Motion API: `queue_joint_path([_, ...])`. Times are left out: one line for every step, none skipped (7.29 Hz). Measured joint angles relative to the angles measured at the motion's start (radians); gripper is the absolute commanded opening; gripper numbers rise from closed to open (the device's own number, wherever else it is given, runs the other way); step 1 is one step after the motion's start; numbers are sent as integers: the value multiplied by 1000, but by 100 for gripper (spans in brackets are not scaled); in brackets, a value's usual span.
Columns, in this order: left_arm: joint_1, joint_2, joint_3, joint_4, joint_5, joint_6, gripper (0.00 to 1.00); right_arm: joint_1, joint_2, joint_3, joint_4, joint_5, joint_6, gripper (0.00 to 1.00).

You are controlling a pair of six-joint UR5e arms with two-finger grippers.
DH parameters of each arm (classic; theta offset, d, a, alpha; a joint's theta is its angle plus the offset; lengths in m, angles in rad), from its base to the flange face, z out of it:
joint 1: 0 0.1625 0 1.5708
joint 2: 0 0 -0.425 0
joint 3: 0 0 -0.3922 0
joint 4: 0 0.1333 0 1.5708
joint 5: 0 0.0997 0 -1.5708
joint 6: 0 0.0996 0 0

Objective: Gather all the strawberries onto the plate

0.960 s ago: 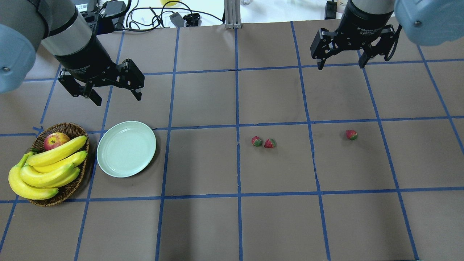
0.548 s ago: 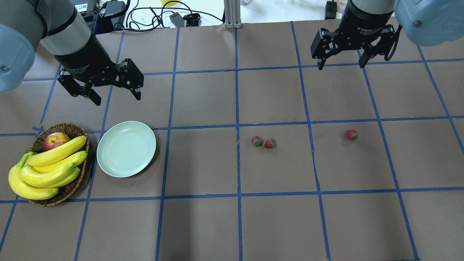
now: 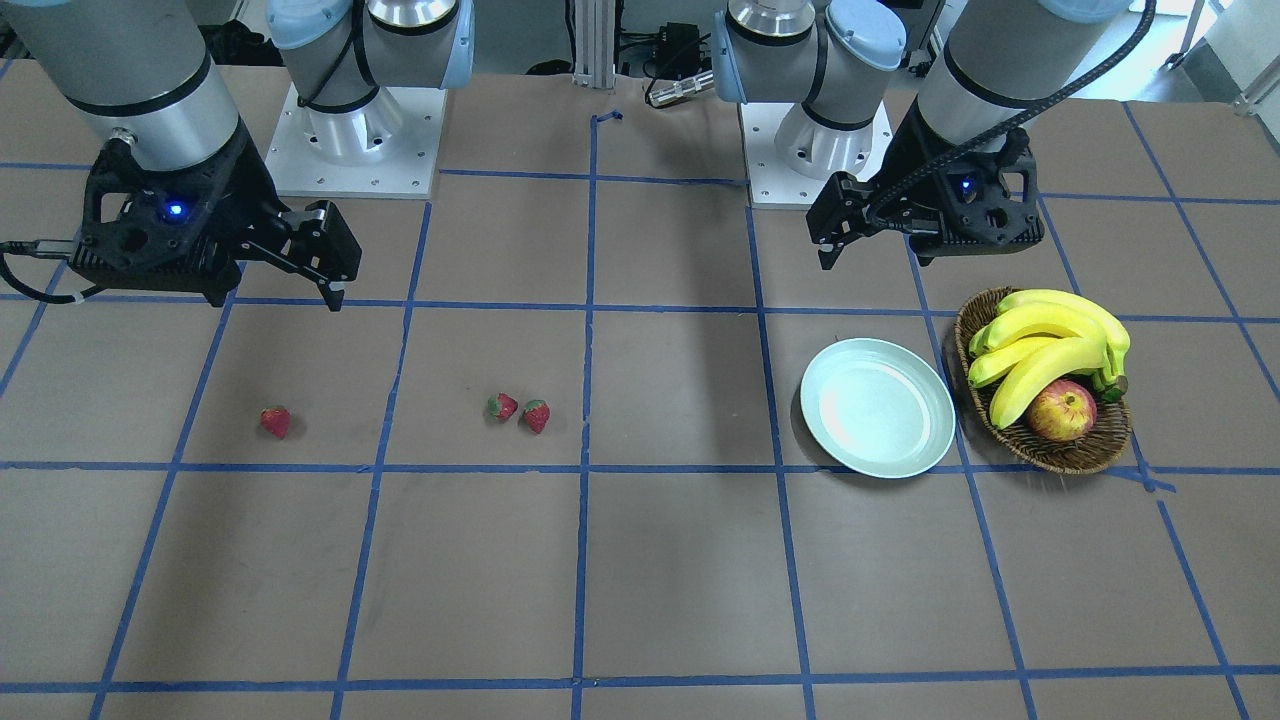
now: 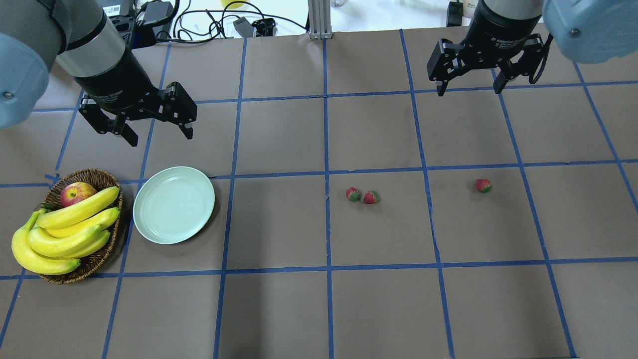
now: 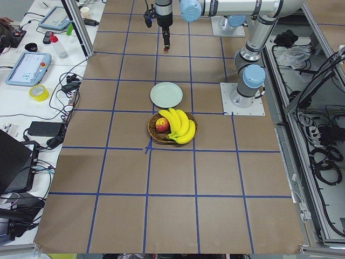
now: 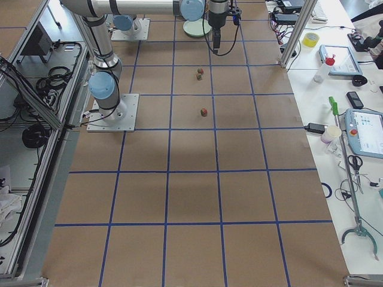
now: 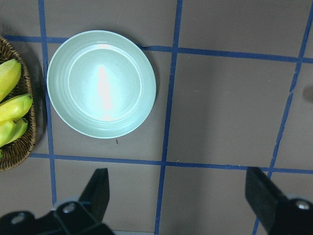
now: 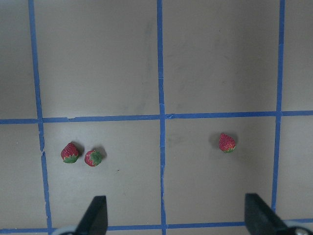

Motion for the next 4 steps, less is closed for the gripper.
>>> queue_joint_path([-1,-1,0,1,-1,0,100,0,0,0,1,0,0,100])
queue_joint_path([-1,-3,0,1,-1,0,100,0,-1,0,2,0,1,100])
queue_joint_path([-1,-6,0,2,-3,0,100,0,-1,0,2,0,0,100])
queue_joint_path([-1,-8,0,3,-4,0,100,0,-1,0,1,1,0,100])
